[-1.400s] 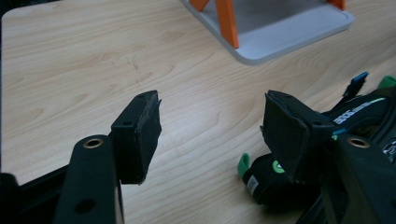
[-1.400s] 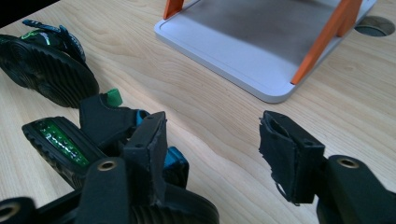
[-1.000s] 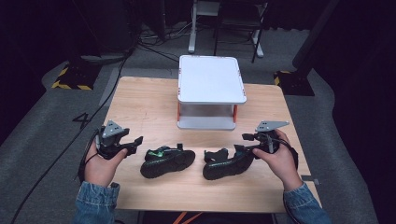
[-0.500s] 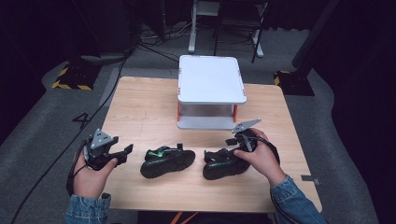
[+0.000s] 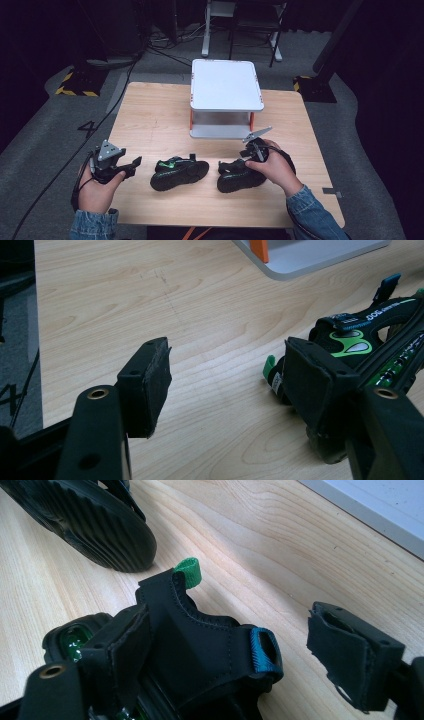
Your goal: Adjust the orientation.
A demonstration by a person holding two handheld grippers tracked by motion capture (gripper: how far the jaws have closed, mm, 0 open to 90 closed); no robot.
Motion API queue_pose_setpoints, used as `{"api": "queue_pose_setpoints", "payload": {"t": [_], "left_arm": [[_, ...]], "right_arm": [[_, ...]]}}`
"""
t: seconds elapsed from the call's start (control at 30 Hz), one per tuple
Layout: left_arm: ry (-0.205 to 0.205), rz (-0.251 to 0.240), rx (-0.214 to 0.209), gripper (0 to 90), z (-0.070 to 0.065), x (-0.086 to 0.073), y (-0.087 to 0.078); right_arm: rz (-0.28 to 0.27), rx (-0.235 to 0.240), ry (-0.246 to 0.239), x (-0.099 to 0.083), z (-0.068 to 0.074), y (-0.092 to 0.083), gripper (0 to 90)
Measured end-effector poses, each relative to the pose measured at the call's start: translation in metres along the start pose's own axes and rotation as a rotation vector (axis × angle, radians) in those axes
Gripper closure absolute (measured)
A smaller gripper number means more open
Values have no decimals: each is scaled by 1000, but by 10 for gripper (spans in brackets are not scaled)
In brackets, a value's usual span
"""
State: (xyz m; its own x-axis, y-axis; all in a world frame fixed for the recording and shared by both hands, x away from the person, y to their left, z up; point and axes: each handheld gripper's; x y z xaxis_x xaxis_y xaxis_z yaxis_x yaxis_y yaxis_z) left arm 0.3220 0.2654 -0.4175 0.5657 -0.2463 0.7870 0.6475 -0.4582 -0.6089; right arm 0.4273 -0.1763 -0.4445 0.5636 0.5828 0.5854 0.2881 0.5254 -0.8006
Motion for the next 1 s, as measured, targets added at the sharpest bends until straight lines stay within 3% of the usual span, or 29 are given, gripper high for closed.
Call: {"api": "queue_pose_setpoints", "payload": {"t": [0.03, 0.1, 0.13, 0.2, 0.37, 0.4, 0.5, 0.57, 0.7, 0.8, 1.0], "left_arm": [[0, 0, 0, 367, 0, 0, 0], [4, 2, -2, 366, 0, 1, 1], [1, 0, -4, 366, -1, 1, 2], [9, 7, -7, 365, -1, 1, 2], [7, 7, -7, 363, 0, -1, 1], [4, 6, -4, 363, 0, -2, 0], [0, 4, 3, 363, 2, -4, -1], [-2, 3, 6, 363, 3, -5, -2], [1, 4, 4, 363, 3, -5, -2], [-2, -3, 4, 363, 3, -5, -1], [3, 3, -8, 363, 2, -4, 1]], "right_arm": [[-6, 18, -8, 1, 1, -2, 343], [-33, 18, -20, 2, 5, -2, 342], [-54, 30, -69, 6, 11, -2, 342], [-67, 38, -92, 9, 16, -1, 340], [-46, 48, -129, 15, 24, 9, 377], [-11, 48, -150, 16, 26, 16, 444], [11, 60, -170, 18, 28, 22, 556], [19, 63, -212, 19, 30, 24, 626], [20, 59, -231, 19, 31, 23, 645], [-7, 67, -234, 18, 30, 20, 658], [-71, 36, -260, 23, 23, 5, 679]]}}
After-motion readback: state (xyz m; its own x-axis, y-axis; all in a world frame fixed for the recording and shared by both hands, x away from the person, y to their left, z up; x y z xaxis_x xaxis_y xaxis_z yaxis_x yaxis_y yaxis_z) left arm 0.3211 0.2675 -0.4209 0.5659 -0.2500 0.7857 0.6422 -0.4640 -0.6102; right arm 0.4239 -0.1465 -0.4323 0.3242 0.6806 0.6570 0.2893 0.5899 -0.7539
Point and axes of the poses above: each handheld gripper's, and its own axes: y roughly forward along the jaws, x roughly out of its top, z roughly to its left, and after that the axes turned 7 degrees about -x, right-handed
